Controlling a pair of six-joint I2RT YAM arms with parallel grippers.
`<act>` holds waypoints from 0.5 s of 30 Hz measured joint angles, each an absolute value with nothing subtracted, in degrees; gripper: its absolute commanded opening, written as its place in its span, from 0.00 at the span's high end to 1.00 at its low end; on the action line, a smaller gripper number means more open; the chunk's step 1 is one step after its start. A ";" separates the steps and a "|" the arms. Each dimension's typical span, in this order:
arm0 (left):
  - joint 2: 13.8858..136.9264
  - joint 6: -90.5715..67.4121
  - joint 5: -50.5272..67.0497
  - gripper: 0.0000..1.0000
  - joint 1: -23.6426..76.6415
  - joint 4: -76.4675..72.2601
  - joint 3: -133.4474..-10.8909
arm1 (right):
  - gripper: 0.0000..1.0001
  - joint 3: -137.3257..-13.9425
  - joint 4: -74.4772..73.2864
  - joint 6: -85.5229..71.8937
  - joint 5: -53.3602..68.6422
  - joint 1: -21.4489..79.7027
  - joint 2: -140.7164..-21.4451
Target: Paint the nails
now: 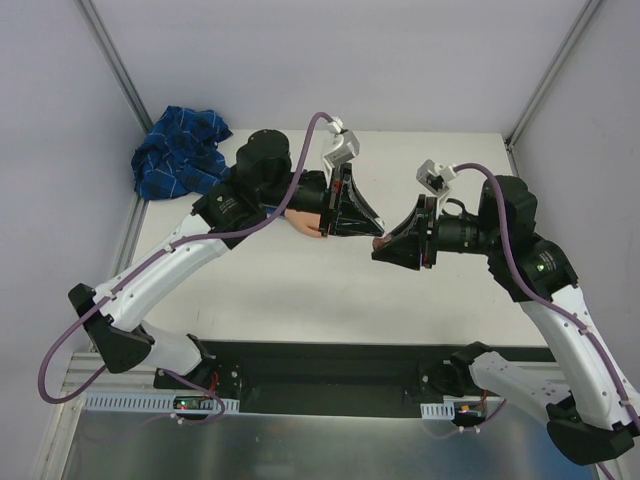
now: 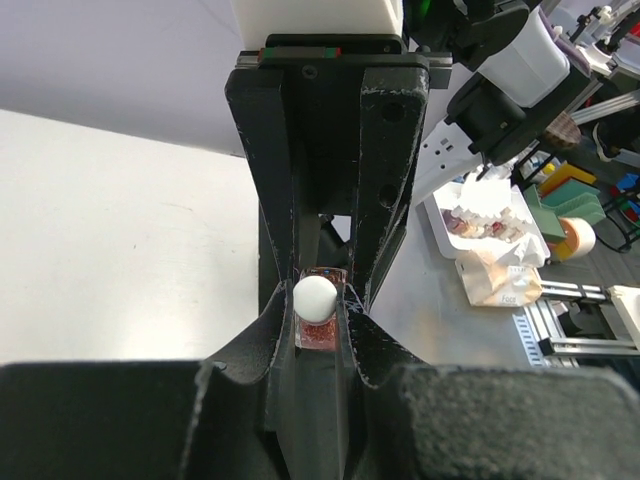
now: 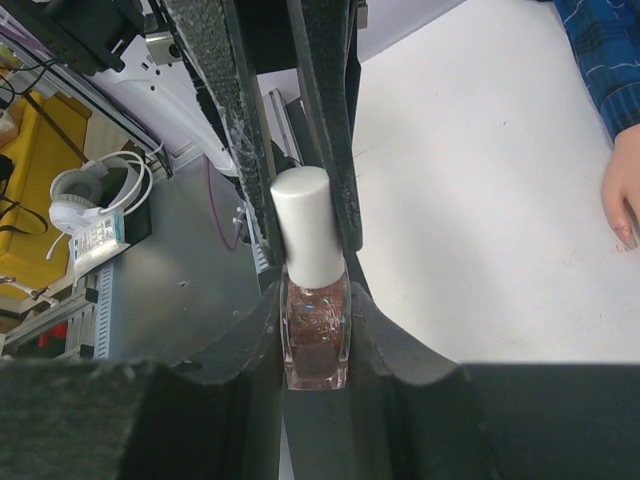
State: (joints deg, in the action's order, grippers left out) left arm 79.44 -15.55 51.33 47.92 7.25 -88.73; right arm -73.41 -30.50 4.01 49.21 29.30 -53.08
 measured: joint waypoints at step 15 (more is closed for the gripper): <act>80.38 -18.59 49.98 0.29 46.33 19.97 -94.37 | 1.00 -71.57 -18.35 4.99 49.17 28.97 -52.56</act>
